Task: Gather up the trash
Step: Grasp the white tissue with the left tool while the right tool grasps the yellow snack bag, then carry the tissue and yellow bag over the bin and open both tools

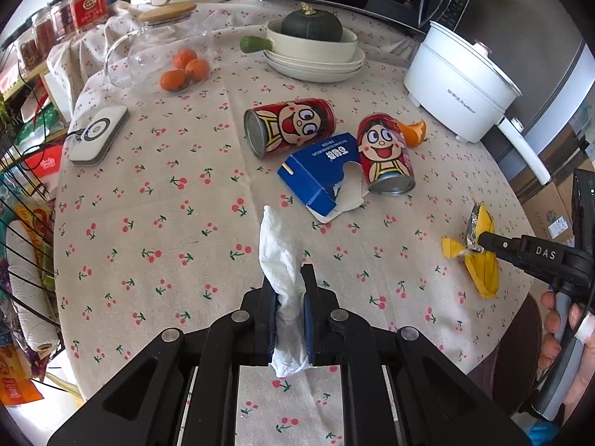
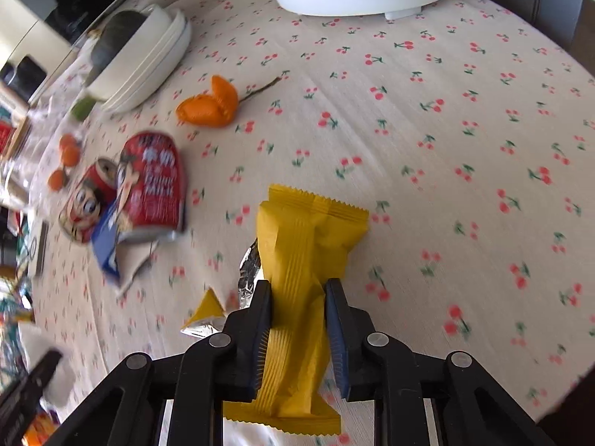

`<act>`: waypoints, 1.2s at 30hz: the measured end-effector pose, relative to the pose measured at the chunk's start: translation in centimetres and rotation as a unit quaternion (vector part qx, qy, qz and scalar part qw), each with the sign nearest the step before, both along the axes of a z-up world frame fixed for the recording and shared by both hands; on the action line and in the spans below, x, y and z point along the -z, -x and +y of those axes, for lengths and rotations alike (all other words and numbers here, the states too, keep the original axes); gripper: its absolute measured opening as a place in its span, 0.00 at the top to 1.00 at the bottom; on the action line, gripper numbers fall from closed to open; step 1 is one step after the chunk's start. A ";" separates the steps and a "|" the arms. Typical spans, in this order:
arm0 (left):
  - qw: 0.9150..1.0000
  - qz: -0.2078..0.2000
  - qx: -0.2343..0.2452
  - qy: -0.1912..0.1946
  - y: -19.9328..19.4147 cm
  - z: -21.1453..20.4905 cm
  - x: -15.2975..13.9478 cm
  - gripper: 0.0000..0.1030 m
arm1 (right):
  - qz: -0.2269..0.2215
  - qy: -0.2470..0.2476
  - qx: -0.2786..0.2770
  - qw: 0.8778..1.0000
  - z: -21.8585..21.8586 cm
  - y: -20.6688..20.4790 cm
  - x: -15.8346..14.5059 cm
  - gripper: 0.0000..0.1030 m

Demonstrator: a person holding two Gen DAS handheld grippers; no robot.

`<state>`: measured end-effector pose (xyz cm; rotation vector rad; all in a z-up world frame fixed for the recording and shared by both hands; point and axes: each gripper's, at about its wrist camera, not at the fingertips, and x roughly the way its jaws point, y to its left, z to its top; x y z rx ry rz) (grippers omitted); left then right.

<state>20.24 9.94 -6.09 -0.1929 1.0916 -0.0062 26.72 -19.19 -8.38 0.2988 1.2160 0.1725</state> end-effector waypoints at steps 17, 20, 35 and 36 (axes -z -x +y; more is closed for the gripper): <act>0.995 -0.006 0.095 -0.010 5.1 -8.3 -1.1 0.89 | -0.011 0.036 -0.032 0.999 -5.0 11.5 -2.6 0.76; 0.993 -0.011 0.117 -0.014 5.7 -10.3 -1.3 0.89 | -0.019 0.046 -0.044 0.998 -5.7 12.6 -3.1 0.76; 0.972 -0.018 0.235 -0.025 8.6 -21.5 -0.5 0.89 | -0.018 0.076 -0.007 0.997 -14.4 16.9 -3.7 0.75; 0.970 -0.019 0.242 -0.025 8.8 -22.3 -0.5 0.89 | -0.017 0.077 -0.003 0.997 -14.9 17.1 -3.6 0.76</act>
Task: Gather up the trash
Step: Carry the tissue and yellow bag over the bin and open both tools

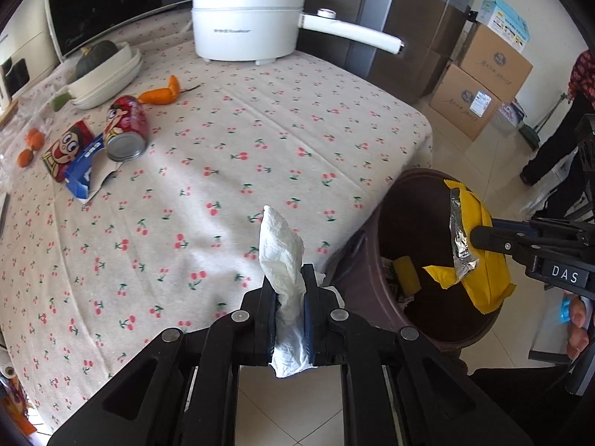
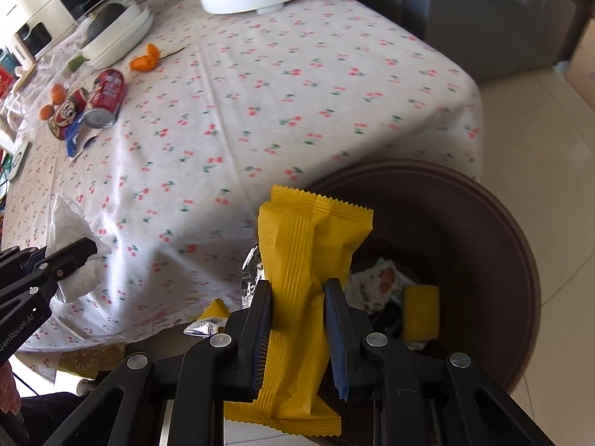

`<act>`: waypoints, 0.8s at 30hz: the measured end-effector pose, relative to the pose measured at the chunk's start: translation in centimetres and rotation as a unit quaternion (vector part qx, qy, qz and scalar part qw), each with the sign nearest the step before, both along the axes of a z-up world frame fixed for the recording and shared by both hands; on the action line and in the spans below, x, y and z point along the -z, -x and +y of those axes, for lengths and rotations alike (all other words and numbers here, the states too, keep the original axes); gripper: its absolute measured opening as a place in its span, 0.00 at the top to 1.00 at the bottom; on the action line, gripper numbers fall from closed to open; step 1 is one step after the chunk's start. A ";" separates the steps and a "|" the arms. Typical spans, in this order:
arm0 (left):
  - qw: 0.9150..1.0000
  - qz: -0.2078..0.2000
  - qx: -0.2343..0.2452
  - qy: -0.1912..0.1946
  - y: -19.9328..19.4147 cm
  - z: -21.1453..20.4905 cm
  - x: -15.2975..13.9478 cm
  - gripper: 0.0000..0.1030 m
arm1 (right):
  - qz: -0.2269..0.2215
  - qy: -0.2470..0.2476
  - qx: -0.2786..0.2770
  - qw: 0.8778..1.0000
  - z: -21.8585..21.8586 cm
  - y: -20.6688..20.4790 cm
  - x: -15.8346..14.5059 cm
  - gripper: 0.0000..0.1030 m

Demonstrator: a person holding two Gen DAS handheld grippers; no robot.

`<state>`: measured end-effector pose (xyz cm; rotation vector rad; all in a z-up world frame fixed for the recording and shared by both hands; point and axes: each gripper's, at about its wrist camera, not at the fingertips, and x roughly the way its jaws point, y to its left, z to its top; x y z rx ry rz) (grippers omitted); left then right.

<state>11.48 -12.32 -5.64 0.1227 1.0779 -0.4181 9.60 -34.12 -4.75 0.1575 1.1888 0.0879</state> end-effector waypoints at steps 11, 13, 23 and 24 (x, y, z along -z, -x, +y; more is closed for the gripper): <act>0.997 0.005 0.078 0.008 1.8 -7.4 1.3 0.88 | 0.015 0.014 0.039 0.999 -5.9 2.9 1.2 0.75; 0.996 0.005 0.090 0.009 2.1 -8.6 1.6 0.88 | 0.020 0.017 0.045 0.999 -6.7 3.3 1.5 0.75; 0.992 -0.002 0.119 -0.045 2.8 -12.5 3.9 0.55 | 0.033 0.026 0.063 0.997 -9.6 4.3 2.5 0.75; 0.992 -0.008 0.118 -0.050 2.8 -12.4 3.9 0.47 | 0.034 0.026 0.063 0.997 -9.7 4.4 2.5 0.75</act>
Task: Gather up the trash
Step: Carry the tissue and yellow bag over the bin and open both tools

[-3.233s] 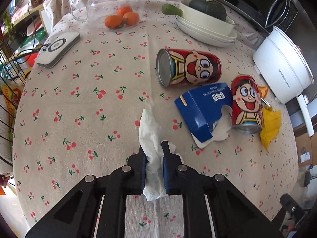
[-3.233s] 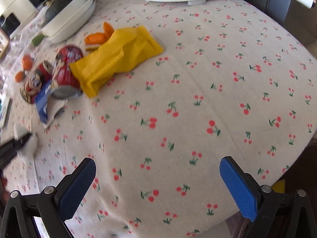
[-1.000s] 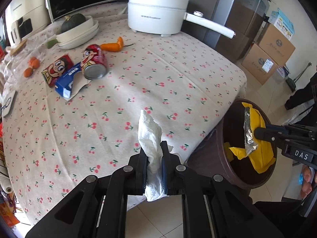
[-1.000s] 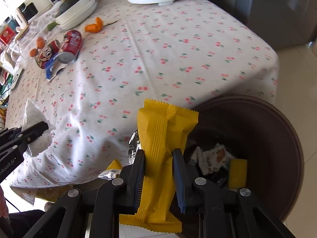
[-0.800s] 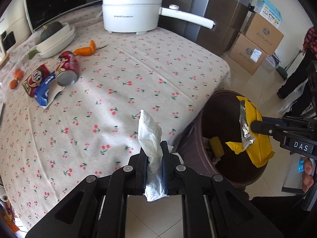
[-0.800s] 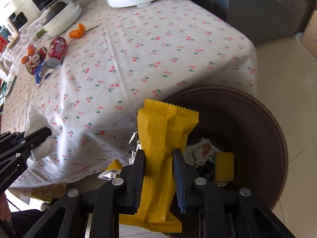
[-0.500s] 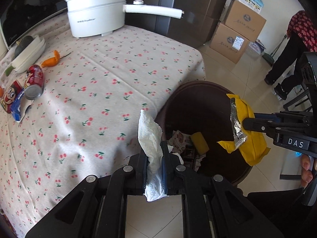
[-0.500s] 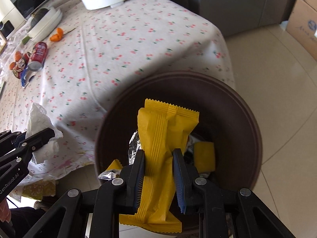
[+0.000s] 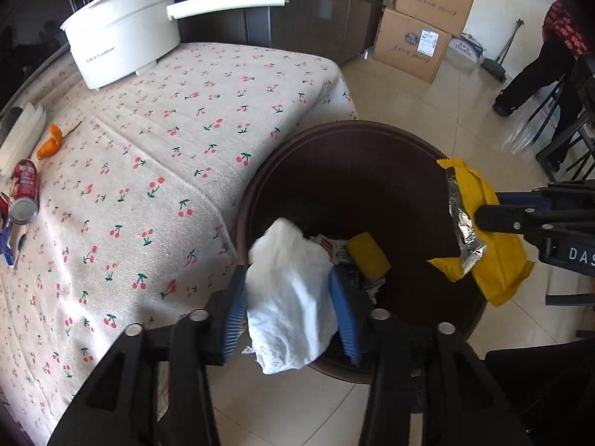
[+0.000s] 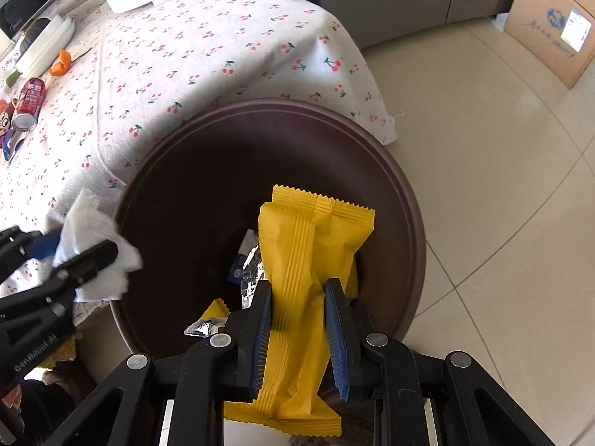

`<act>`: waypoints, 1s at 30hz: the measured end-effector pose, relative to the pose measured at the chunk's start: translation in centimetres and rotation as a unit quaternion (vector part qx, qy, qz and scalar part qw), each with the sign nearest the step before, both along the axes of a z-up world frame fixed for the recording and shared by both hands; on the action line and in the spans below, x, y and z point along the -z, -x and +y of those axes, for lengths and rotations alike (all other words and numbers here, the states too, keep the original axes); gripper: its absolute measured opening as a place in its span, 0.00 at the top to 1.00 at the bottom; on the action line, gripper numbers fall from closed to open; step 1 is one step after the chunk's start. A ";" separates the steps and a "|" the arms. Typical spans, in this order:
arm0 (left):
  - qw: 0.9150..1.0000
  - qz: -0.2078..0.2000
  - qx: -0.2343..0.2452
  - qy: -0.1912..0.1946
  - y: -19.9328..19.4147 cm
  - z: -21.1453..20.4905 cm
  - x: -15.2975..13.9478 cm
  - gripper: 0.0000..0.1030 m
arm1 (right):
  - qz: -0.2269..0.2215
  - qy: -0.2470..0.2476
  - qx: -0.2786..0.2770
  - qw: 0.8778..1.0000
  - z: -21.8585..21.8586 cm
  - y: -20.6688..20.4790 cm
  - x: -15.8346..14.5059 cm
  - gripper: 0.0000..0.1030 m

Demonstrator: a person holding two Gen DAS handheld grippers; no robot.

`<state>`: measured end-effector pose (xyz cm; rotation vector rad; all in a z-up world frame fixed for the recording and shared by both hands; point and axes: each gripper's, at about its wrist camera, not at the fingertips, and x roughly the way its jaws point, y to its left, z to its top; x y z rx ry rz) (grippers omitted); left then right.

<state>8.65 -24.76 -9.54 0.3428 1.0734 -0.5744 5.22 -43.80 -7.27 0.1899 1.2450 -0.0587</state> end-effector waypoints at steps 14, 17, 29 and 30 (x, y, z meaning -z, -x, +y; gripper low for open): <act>0.998 0.011 -0.050 0.024 -1.5 4.5 -1.6 0.37 | 0.006 0.005 -0.004 1.000 0.4 -0.5 0.4 0.73; 0.997 0.012 -0.067 0.023 -1.9 6.2 -1.9 0.37 | 0.010 0.012 -0.012 1.000 1.1 -0.9 0.4 0.63; 0.989 0.017 -0.146 0.018 -3.4 13.3 -2.7 0.32 | 0.013 0.021 -0.040 0.999 5.0 -2.6 0.1 0.25; 0.988 0.018 -0.152 0.020 -3.5 13.7 -2.8 0.32 | 0.013 0.023 -0.042 0.999 5.4 -2.7 0.1 0.25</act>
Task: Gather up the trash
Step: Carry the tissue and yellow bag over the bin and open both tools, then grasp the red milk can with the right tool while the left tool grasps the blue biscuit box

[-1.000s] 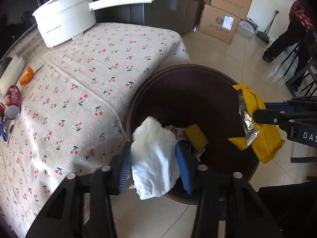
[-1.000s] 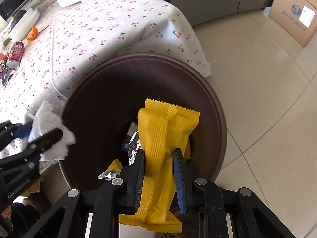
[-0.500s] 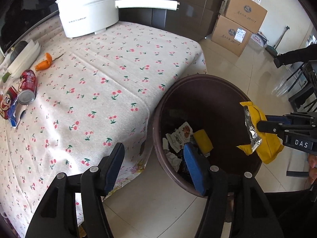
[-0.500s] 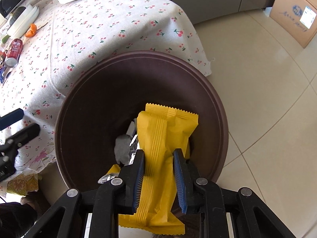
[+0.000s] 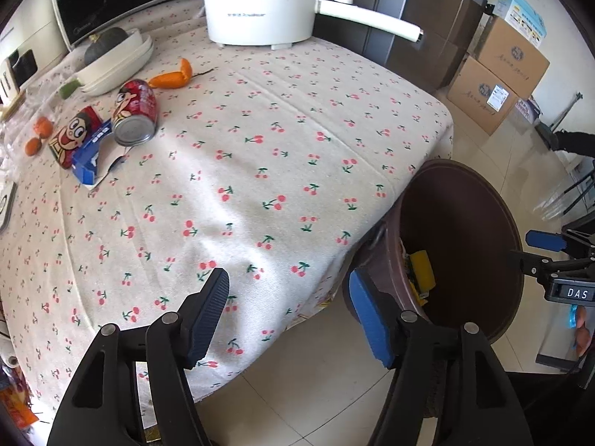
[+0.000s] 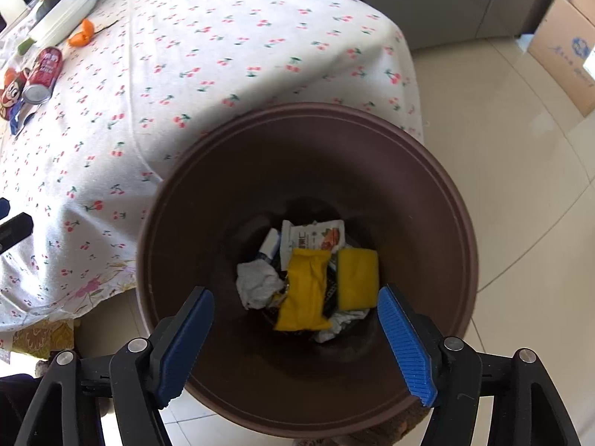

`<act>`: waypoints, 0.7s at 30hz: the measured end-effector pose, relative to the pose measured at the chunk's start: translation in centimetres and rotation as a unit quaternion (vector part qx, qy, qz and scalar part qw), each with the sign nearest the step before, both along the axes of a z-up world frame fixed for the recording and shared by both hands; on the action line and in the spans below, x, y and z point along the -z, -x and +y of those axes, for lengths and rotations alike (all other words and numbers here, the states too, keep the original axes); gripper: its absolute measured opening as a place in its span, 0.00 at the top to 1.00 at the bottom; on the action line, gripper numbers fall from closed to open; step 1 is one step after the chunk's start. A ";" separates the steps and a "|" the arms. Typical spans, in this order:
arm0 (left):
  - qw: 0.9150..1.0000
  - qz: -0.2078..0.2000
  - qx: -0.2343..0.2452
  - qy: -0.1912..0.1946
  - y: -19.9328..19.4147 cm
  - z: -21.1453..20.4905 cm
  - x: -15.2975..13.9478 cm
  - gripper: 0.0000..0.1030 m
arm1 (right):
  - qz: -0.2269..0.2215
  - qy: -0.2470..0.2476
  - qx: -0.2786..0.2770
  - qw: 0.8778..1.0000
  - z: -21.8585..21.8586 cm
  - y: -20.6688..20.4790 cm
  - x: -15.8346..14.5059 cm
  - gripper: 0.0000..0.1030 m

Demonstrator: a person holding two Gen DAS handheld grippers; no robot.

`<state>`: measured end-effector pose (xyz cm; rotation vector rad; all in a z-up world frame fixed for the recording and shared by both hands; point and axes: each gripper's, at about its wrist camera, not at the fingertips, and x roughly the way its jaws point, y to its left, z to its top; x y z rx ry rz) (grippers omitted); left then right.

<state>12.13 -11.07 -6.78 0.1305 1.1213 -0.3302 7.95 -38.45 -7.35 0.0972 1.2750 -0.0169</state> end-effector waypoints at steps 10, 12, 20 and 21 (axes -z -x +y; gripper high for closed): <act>0.998 0.012 -0.063 0.008 -1.0 5.7 -0.6 0.25 | -0.009 0.018 -0.029 0.999 4.2 -2.2 -0.9 0.17; 0.997 0.010 -0.080 0.007 -1.1 7.3 -0.7 0.25 | -0.015 0.023 -0.039 0.999 5.6 -2.9 -1.4 0.12; 0.986 0.005 -0.166 0.005 -1.8 14.8 -1.5 0.17 | -0.037 0.001 -0.064 0.997 12.4 -6.3 -2.3 0.04; 0.984 0.005 -0.176 0.005 -1.9 15.8 -1.6 0.16 | -0.037 -0.004 -0.066 0.997 13.3 -6.8 -2.2 0.04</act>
